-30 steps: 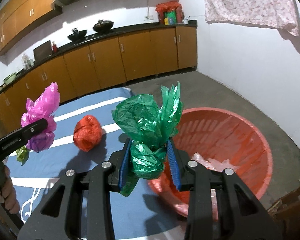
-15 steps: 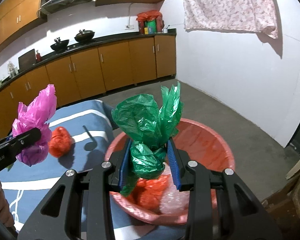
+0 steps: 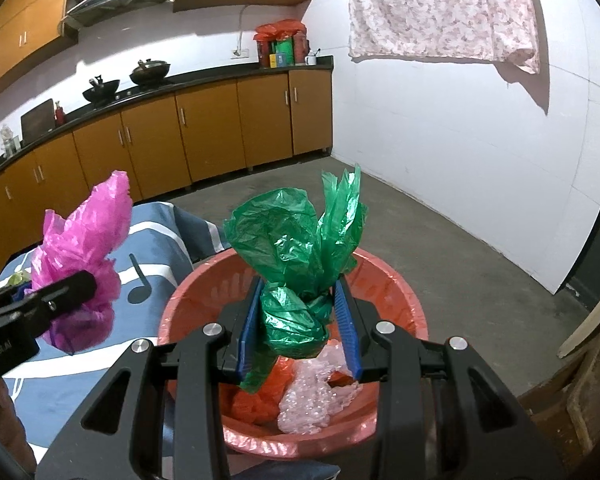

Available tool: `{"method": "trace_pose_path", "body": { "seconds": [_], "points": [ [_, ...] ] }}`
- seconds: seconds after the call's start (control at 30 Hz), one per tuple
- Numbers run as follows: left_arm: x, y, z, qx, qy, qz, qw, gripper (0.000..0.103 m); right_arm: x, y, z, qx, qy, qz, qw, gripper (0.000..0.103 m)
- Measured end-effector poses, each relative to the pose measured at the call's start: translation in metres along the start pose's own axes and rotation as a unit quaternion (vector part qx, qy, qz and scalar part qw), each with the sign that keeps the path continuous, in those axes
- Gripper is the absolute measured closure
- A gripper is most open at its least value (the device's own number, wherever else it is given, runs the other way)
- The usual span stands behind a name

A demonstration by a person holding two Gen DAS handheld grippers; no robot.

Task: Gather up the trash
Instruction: 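Carry the pink and green bags over the orange basket with both grippers, then open both grippers to drop the pink and green bags into the basket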

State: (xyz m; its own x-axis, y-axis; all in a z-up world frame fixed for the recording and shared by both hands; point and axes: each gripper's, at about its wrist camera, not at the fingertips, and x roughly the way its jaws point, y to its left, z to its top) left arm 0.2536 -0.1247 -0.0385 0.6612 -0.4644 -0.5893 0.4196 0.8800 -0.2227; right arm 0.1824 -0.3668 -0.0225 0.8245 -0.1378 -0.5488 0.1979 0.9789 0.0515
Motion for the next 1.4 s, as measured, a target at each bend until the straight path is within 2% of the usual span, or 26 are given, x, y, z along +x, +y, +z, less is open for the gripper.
{"method": "trace_pose_path", "body": {
  "seconds": [0.4, 0.77, 0.97, 1.07, 1.13, 1.27, 1.37, 1.4],
  "points": [
    [0.028, -0.017, -0.007, 0.014, 0.022, -0.023, 0.9994, 0.055, 0.013, -0.01, -0.001, 0.022, 0.01, -0.001, 1.0, 0.067],
    [0.05, -0.022, -0.009, 0.02, 0.038, -0.027, 0.9987, 0.054, 0.023, -0.018, 0.004, 0.033, 0.014, 0.0, 0.999, 0.067],
    [0.06, -0.027, -0.009, 0.013, 0.048, -0.028, 0.9984, 0.049, 0.025, -0.024, 0.004, 0.048, 0.009, 0.013, 0.999, 0.066],
    [0.062, -0.027, -0.01, 0.012, 0.053, -0.03, 0.9981, 0.047, 0.025, -0.029, 0.005, 0.061, 0.008, 0.02, 0.998, 0.061],
    [0.064, -0.026, -0.011, 0.01, 0.054, -0.03, 0.998, 0.044, 0.024, -0.032, 0.005, 0.066, 0.006, 0.019, 0.998, 0.053],
    [0.064, -0.02, -0.013, 0.002, 0.057, -0.032, 0.9978, 0.04, 0.023, -0.035, 0.004, 0.071, 0.003, 0.015, 0.997, 0.048],
    [0.061, -0.015, -0.014, -0.002, 0.055, -0.026, 0.9982, 0.037, 0.017, -0.036, 0.001, 0.075, -0.006, -0.003, 0.997, 0.027],
    [0.058, -0.012, -0.014, -0.003, 0.051, -0.022, 0.9984, 0.034, 0.013, -0.036, 0.0, 0.074, -0.016, -0.015, 0.997, 0.012]
  ]
}}
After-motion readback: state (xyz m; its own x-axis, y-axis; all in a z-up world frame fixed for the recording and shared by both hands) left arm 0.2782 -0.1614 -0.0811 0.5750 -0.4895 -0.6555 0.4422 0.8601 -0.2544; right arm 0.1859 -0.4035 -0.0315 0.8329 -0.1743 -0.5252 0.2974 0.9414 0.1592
